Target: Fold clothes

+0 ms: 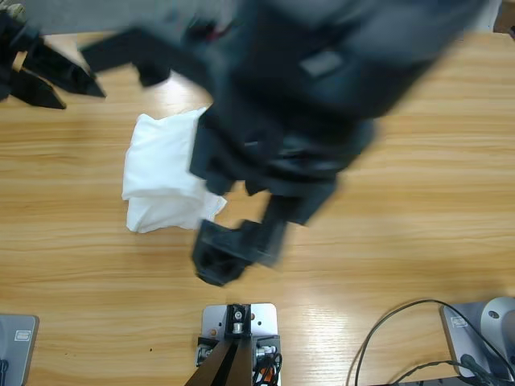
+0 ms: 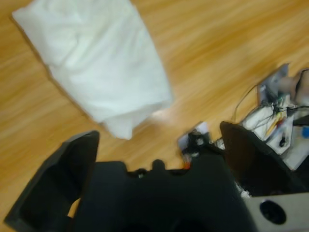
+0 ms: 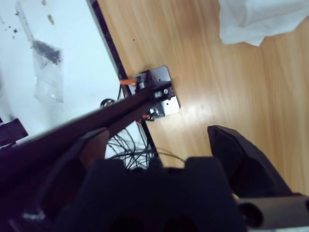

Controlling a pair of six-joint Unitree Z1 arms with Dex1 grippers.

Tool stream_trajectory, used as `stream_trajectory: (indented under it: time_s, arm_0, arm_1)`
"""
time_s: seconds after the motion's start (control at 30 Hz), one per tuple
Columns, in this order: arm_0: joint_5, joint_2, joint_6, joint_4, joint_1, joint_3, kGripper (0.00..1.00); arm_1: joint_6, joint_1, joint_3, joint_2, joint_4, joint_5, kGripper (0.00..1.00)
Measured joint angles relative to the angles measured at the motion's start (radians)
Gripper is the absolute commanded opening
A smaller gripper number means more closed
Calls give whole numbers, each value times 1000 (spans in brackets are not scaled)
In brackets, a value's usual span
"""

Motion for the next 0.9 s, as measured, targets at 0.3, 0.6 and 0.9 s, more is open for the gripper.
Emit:
stream_trajectory:
  time_s: [0.3,0.6,0.9]
  arm_0:
    - [-21,-110,40,-98,99,296,968]
    - [1,-98,63,-107,223,299,968]
    - [1,-55,63,-109,285,296,968]
  arm_1:
    - [-4,2,-343,279,3,67,844]
    - [-4,31,-388,537,9,123,844]
    - [24,20,-388,531,9,81,843]
